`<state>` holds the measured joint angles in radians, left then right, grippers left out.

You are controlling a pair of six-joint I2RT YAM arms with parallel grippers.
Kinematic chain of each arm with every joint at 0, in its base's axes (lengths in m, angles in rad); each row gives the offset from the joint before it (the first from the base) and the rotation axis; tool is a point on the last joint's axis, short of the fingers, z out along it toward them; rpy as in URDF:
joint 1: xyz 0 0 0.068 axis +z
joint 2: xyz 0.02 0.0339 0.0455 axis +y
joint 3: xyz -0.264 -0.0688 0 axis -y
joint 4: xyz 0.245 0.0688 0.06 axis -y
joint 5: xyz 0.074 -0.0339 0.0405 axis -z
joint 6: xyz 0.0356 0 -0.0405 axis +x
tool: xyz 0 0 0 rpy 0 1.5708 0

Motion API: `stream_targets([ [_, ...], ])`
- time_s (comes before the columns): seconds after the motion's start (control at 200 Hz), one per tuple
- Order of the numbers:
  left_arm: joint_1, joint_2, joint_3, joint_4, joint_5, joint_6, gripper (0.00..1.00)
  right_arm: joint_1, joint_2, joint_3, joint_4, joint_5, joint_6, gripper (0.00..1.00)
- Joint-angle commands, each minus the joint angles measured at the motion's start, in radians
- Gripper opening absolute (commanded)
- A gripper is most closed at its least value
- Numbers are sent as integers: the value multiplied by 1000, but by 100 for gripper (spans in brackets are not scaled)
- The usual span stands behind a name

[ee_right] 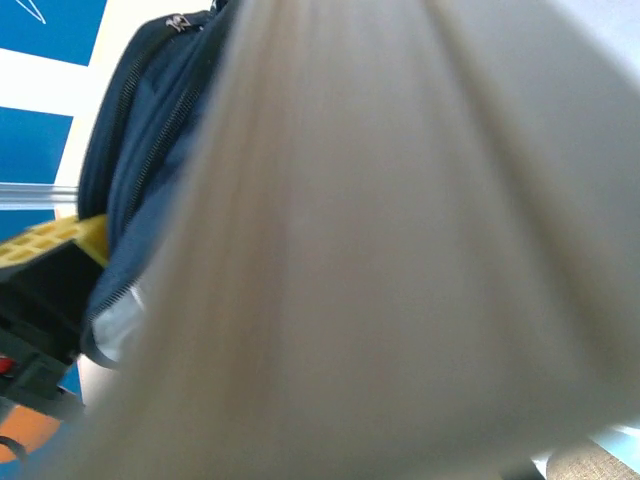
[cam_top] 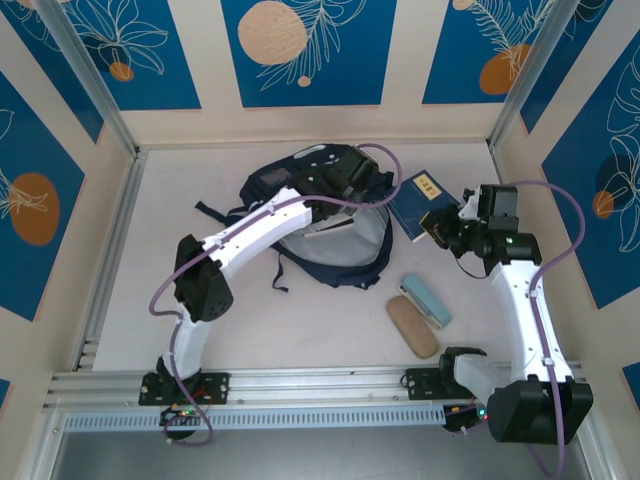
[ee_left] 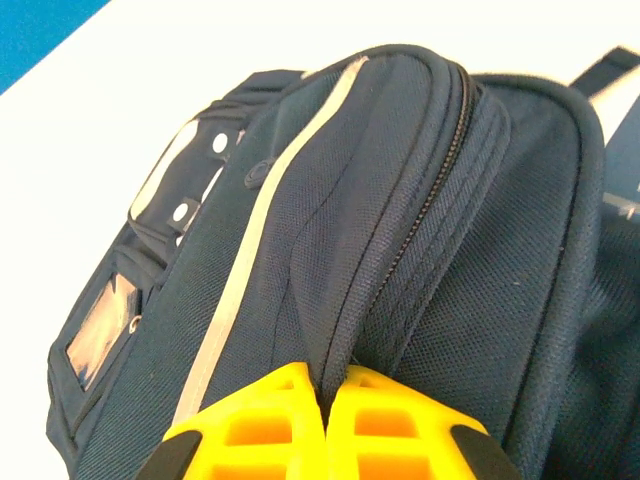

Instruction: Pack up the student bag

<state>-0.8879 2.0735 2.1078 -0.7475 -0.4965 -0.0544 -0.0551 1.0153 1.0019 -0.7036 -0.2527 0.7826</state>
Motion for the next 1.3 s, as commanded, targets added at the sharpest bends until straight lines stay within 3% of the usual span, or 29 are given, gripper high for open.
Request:
stream_targets([
  [0.0, -6, 5, 135, 141, -55, -52, 0, 36, -47, -30, -28, 12, 42, 0],
  [0.29, -5, 68, 185, 92, -88, -57, 0, 95, -145, -39, -88, 227, 88, 0],
  [0.365, -3, 71, 184, 86, -85, -59, 0, 98, -168, -51, -59, 203, 96, 0],
  [0.435, -3, 66, 184, 89, -68, -63, 0, 100, -157, -72, -5, 98, 110, 0],
  [0.54, -4, 50, 184, 102, -23, -65, 0, 133, -103, -132, 143, -94, 166, 0],
  [0.645, -3, 31, 185, 107, 31, -67, 0, 212, -45, -180, 306, -146, 225, 0],
  [0.81, -2, 9, 182, 96, 55, -76, 0, 327, 80, -231, 554, -107, 335, 0],
  [0.98, 0, -8, 180, 81, 63, -83, 0, 367, 222, -241, 729, -51, 402, 0],
  [1.295, 0, -33, 156, 86, 63, -96, 0, 382, 444, -230, 813, 101, 492, 0],
])
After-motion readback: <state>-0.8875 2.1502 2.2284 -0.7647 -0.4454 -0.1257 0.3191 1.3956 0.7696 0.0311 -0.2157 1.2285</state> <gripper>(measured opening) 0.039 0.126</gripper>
